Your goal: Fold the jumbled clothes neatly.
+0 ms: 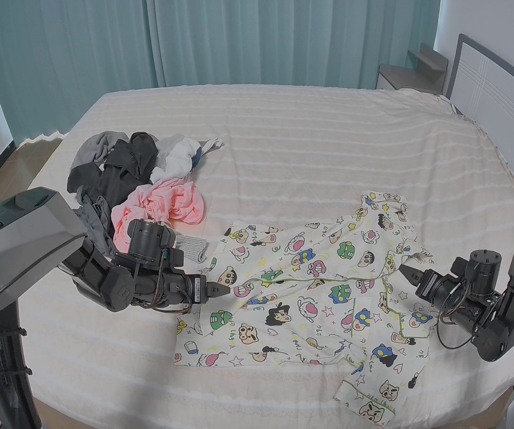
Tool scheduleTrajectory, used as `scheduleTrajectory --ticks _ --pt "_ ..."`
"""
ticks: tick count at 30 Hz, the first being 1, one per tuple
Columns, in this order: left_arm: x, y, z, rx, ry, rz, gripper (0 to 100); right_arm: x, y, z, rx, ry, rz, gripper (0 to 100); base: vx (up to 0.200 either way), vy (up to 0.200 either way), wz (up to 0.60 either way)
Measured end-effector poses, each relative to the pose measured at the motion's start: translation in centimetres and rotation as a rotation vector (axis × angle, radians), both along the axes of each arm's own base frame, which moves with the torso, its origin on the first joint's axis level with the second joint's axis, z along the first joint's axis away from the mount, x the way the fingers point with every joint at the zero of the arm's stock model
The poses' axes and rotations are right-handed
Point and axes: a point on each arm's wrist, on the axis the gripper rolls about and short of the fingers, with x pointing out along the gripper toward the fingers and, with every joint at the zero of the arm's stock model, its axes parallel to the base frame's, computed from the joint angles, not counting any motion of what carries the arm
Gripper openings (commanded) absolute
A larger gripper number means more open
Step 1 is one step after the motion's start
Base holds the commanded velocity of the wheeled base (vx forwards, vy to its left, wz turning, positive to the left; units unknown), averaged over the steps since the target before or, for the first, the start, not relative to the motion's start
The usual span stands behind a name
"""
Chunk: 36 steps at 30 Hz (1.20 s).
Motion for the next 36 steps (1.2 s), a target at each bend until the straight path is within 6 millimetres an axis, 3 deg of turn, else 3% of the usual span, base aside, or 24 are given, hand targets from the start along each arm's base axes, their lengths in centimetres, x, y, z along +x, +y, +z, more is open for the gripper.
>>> scheduleTrajectory --ticks 15,16,28,36 --pt "-0.2 -0.6 -2.6 0.020 0.042 -0.016 100 0.0 0.0 0.0 0.002 0.000 -0.001 100 0.000 0.000 0.00" --pt "-0.2 -0.6 -2.8 0.019 0.041 -0.017 0 0.0 0.0 0.0 0.002 0.000 -0.001 100 0.000 0.000 0.00" --pt "-0.2 -0.7 -3.7 0.026 0.059 -0.014 0 0.0 0.0 0.0 0.006 0.000 -0.002 100 0.000 0.000 0.00" --pt "-0.1 -0.6 -3.2 0.032 0.037 -0.006 0 0.0 0.0 0.0 0.007 0.000 -0.004 100 0.000 0.000 0.00"
